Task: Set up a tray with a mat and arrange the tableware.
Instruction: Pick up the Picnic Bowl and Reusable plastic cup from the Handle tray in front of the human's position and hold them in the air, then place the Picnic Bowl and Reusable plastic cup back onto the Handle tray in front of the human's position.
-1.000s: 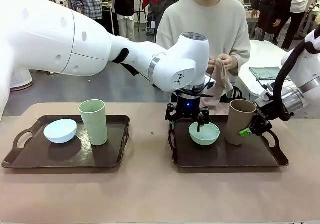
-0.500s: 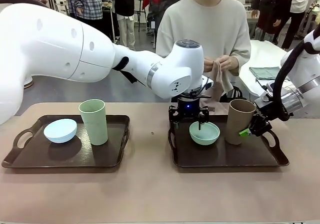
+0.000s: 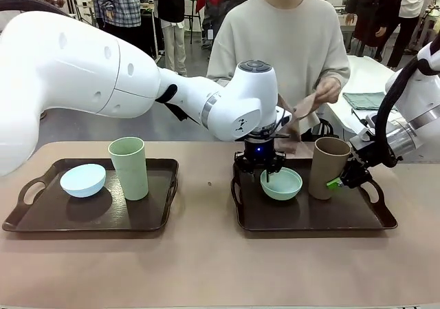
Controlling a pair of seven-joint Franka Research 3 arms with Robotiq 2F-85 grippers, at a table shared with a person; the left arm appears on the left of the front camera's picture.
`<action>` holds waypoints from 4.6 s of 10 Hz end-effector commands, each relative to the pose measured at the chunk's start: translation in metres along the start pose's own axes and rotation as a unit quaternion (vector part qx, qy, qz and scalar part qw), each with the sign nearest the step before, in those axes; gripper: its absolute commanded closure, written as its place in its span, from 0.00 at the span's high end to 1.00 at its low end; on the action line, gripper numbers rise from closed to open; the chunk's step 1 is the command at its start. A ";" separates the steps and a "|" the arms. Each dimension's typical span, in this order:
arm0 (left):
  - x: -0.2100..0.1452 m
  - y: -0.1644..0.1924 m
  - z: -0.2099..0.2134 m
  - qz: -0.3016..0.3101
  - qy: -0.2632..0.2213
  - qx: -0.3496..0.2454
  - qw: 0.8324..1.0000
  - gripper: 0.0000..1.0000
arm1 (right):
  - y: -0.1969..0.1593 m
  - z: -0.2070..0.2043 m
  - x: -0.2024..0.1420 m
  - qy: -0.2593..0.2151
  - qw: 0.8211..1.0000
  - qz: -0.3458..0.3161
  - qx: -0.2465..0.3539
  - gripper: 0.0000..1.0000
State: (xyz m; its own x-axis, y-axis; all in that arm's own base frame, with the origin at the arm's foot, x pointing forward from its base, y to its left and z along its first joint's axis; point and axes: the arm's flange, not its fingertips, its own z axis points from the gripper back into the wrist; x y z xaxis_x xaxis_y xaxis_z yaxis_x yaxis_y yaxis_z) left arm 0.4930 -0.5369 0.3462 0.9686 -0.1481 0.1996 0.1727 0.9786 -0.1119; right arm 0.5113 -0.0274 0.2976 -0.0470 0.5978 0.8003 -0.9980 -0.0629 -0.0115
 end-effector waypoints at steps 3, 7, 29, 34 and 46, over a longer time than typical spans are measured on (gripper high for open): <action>-0.006 0.005 0.005 0.001 0.010 0.013 1.000 0.00 | 0.000 -0.007 -0.005 -0.011 1.000 0.015 -0.001 0.23; -0.012 0.005 0.044 0.001 0.006 0.034 0.999 0.00 | 0.017 0.025 0.040 -0.012 1.000 0.015 0.008 0.10; -0.015 -0.007 0.239 -0.007 -0.132 0.021 0.991 0.00 | 0.084 0.139 0.207 -0.004 0.992 0.123 -0.031 0.10; -0.015 -0.007 0.239 -0.007 -0.132 0.021 0.991 0.00 | 0.084 0.139 0.207 -0.004 0.992 0.123 -0.031 0.10; -0.015 -0.007 0.239 -0.007 -0.132 0.021 0.991 0.00 | 0.084 0.139 0.207 -0.004 0.992 0.123 -0.031 0.10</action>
State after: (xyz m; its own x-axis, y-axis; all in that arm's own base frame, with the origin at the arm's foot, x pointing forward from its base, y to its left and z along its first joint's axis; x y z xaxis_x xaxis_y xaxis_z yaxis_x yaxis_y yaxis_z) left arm 0.4357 -0.5101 0.5738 0.8863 -0.1170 0.4481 0.1657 0.9836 -0.0708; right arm 0.4227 -0.0215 0.5481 -0.2874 0.5674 0.7716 -0.9577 -0.1585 -0.2402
